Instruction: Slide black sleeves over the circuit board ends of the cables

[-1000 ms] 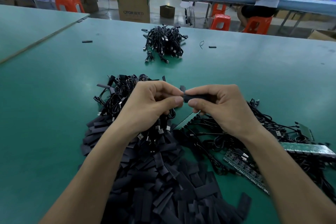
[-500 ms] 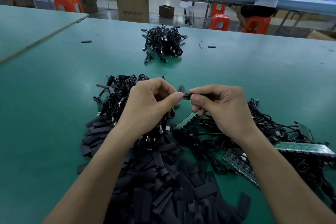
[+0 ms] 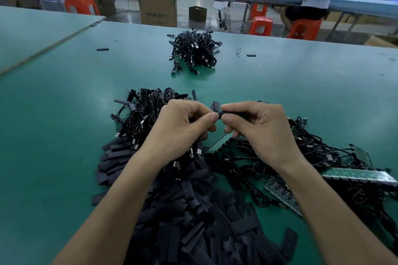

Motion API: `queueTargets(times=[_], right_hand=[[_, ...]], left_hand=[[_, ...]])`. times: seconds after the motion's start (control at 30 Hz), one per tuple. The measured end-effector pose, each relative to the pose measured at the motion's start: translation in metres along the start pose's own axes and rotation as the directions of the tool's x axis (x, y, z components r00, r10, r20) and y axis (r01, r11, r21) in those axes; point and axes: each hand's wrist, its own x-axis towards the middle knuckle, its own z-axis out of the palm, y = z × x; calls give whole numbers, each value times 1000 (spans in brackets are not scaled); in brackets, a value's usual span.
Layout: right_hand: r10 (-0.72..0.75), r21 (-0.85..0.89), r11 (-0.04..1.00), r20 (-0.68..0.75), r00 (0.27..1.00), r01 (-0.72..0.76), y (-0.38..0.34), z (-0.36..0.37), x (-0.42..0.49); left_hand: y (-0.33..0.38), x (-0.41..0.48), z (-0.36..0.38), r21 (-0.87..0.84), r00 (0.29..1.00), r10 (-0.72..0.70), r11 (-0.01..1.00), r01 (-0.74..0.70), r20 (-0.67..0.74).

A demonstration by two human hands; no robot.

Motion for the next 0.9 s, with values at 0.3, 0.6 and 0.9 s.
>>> queueTargets(times=[0.3, 0.6, 0.9], right_hand=[[-3, 112, 993, -301, 954, 39, 2, 11, 0], [9, 113, 993, -289, 957, 25, -4, 25, -3], [64, 46, 997, -178, 982, -57, -14, 20, -1]], left_hand=[[5, -2, 2, -146, 999, -30, 989, 25, -32], [4, -2, 5, -165, 998, -22, 986, 11, -67], [8, -5, 4, -95, 999, 44, 995, -43, 8]])
